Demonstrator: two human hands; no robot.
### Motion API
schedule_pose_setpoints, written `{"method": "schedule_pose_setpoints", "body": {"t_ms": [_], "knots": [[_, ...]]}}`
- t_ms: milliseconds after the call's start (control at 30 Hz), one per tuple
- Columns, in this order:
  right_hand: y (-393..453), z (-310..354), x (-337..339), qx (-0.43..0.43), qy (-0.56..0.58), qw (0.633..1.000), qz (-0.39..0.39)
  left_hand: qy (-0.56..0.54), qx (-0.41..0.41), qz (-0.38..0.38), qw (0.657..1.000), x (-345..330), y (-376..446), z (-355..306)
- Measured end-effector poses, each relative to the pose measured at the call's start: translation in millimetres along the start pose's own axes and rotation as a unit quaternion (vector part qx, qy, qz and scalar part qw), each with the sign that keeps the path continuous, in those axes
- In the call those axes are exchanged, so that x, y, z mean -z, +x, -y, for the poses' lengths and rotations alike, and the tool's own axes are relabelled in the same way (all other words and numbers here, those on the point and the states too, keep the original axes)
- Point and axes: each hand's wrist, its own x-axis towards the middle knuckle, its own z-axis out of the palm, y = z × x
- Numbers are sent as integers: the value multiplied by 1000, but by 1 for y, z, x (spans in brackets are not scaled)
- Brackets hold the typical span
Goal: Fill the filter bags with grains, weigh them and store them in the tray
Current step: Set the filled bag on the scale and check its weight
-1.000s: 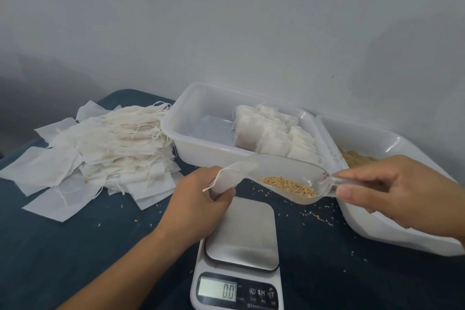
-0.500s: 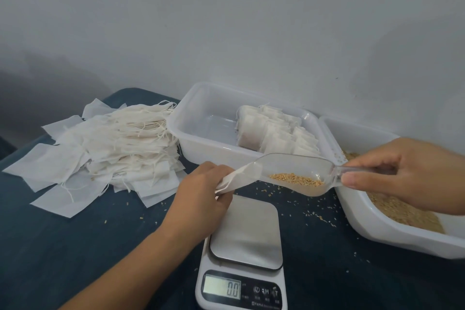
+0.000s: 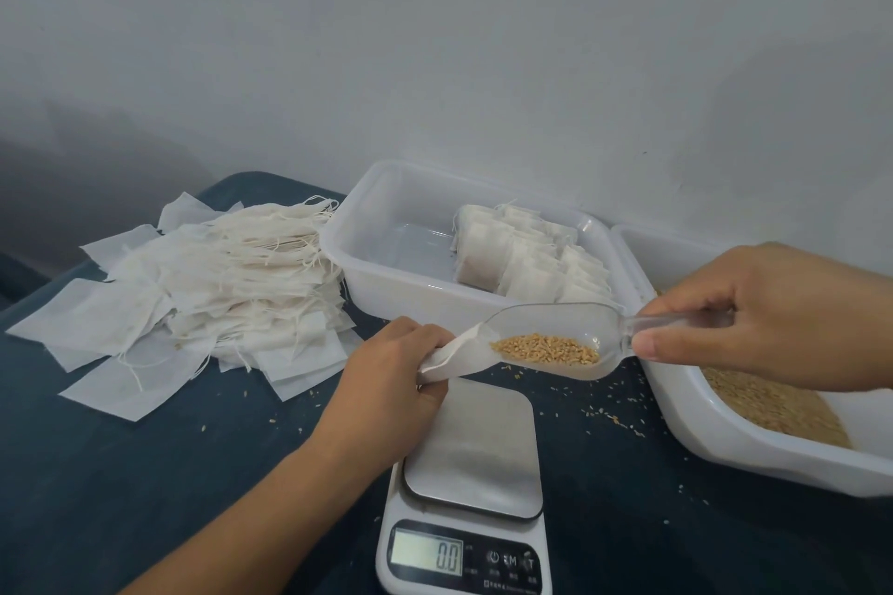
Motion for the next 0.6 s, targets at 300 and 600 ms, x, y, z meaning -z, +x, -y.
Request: {"method": "schedule_pose_setpoints", "body": {"t_ms": [300, 600], "knots": [[3, -2, 2, 30, -35, 999, -22, -9, 0, 8, 1000, -1, 0, 2], [3, -26, -12, 45, 54, 996, -50, -75, 41, 8, 996, -3, 0, 3]]}}
